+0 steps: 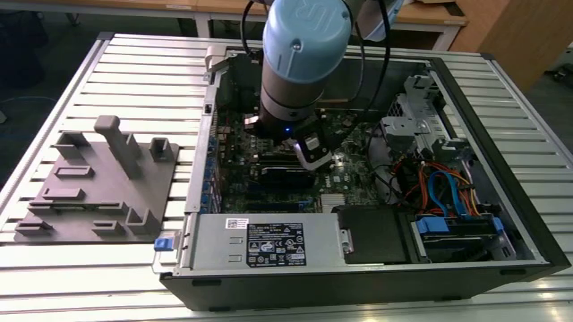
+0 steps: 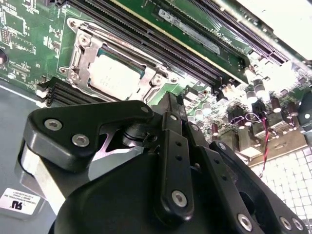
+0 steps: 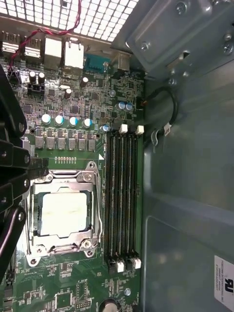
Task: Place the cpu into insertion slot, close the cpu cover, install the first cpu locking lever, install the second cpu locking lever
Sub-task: 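Install the second cpu locking lever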
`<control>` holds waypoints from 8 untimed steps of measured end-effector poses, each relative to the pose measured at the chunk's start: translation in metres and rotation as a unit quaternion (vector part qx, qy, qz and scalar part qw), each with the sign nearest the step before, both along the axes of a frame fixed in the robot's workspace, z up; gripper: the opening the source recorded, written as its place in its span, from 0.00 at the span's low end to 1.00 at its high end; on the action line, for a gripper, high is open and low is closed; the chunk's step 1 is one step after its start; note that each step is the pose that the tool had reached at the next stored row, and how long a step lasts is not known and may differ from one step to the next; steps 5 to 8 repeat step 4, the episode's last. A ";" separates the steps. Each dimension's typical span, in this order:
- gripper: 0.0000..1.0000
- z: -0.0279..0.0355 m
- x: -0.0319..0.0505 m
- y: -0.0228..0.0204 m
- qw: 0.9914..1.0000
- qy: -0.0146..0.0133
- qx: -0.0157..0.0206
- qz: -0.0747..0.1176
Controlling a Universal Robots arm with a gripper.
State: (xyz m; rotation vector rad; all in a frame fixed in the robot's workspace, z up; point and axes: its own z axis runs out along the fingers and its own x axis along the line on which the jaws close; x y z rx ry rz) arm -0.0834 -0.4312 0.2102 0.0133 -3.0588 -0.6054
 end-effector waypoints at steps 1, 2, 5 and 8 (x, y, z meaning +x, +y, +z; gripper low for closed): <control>0.10 0.0019 0.0000 0.0000 1.000 0.000 0.000 0.000; 0.10 0.0037 0.0000 0.0000 1.000 0.000 0.000 0.000; 0.10 0.0039 0.0000 0.0000 1.000 0.000 0.000 0.000; 0.10 0.0039 0.0000 0.0000 1.000 0.000 0.000 0.000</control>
